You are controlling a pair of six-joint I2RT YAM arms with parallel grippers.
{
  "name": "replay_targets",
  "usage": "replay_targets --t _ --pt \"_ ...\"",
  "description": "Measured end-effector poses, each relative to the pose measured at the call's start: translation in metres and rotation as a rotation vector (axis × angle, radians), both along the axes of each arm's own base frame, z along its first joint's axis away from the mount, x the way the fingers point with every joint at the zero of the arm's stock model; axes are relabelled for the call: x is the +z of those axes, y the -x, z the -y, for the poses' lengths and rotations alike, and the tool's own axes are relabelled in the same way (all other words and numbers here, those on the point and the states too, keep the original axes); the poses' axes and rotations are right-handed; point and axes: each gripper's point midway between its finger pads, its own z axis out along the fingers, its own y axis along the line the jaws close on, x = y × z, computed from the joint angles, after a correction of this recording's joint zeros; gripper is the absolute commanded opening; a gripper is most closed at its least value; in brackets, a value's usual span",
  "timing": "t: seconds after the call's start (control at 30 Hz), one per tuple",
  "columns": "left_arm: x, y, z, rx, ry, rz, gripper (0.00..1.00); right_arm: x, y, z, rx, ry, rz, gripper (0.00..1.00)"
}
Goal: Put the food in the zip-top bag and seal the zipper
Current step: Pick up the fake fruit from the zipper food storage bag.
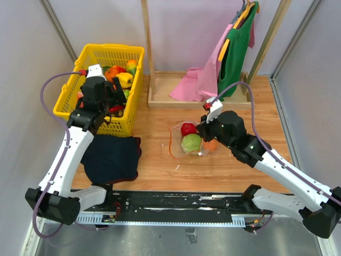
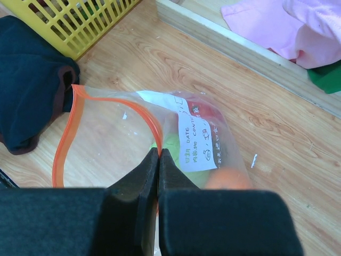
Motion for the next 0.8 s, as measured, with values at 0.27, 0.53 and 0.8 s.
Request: replay_targets --t 0.27,0.53,0.8 --pt "-0.033 -0.026 -0.074 0.199 0.172 -0.069 0.93 0.002 0.0 0.001 0.0 0.0 0.008 0.01" --pt "-0.097 -0.065 -0.095 0.299 0.291 -0.199 0.89 0.002 0.0 0.001 0.0 0.001 0.008 0.01" --pt "-0.126 -0.095 -0.114 0.395 0.275 -0.247 0.91 0.002 0.0 0.001 0.0 0.0 0.008 0.01"
